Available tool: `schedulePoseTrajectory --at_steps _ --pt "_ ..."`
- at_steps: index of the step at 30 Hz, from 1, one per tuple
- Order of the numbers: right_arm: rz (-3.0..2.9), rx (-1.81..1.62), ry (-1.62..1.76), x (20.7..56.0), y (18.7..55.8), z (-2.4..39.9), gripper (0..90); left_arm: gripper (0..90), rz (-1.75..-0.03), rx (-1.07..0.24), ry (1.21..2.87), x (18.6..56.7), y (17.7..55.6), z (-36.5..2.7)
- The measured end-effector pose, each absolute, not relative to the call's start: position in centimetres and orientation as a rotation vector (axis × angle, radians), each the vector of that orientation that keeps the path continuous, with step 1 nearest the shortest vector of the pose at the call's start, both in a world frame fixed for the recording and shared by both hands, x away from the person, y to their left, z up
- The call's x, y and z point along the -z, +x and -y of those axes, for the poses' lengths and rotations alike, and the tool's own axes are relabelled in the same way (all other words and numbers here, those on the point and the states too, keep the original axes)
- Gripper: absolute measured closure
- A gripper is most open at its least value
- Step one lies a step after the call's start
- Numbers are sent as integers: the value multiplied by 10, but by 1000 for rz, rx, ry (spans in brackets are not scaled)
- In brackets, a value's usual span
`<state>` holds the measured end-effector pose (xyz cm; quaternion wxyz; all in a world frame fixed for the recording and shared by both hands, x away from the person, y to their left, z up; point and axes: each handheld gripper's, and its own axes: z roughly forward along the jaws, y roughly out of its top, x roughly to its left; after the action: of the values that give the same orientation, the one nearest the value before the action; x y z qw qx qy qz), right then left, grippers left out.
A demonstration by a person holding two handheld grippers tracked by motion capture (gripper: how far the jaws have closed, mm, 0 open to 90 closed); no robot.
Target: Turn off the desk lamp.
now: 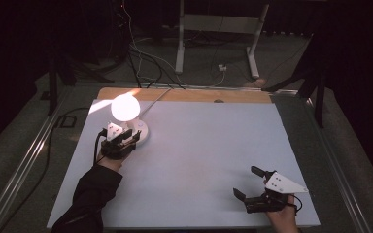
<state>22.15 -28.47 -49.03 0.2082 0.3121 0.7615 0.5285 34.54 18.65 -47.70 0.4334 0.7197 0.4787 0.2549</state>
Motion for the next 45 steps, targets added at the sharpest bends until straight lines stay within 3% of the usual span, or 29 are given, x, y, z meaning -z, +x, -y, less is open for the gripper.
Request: schedulePoseTrajectory --at_steps 14,45 --pt "-2124 -1472 867 490 222 285 0 900 -1218 -612 1838 486 359 -189" --pt "-2127 -1473 874 491 222 286 0 900 -1230 -626 1898 506 374 -189"
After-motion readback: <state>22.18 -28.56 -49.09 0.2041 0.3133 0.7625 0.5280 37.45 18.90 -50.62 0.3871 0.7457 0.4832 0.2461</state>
